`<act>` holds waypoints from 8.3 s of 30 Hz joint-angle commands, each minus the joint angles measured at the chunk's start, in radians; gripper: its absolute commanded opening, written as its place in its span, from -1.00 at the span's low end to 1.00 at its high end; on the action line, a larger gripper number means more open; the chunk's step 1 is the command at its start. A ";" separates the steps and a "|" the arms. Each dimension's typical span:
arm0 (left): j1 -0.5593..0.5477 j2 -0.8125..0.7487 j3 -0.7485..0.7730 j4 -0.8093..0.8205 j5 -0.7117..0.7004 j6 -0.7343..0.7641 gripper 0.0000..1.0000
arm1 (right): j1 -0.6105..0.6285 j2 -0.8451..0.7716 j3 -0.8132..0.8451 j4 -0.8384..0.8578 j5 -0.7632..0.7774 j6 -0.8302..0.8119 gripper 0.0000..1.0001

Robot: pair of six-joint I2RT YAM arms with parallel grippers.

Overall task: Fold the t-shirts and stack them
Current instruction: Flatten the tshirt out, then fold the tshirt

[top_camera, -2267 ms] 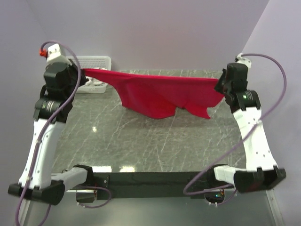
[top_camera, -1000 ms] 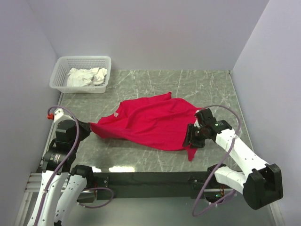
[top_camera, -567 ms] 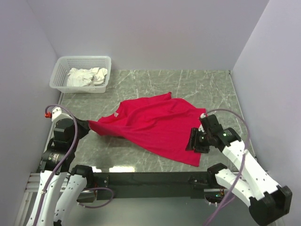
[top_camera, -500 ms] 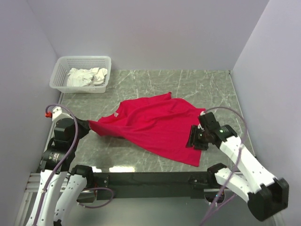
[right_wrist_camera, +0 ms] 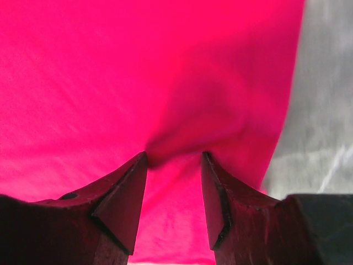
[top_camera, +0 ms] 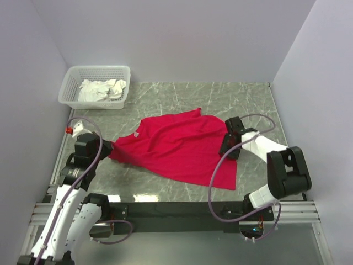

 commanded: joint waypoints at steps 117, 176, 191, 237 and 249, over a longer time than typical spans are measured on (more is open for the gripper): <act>0.011 0.272 1.106 0.222 0.090 0.451 -0.99 | -0.154 -0.791 0.804 -0.129 0.271 -0.395 -1.00; 0.025 1.104 0.743 0.445 0.077 0.269 -0.99 | -0.280 0.329 0.671 0.200 0.124 -0.206 -1.00; 0.023 0.929 0.597 0.295 0.151 0.066 -0.99 | -0.311 0.240 0.581 0.127 0.076 -0.147 -1.00; -0.011 0.353 -0.191 0.502 0.332 -0.497 -0.99 | -0.371 0.288 0.466 0.166 0.010 -0.133 -1.00; -0.023 0.310 -0.160 0.491 0.381 -0.546 -0.99 | -0.371 0.301 0.490 0.143 0.010 -0.136 -1.00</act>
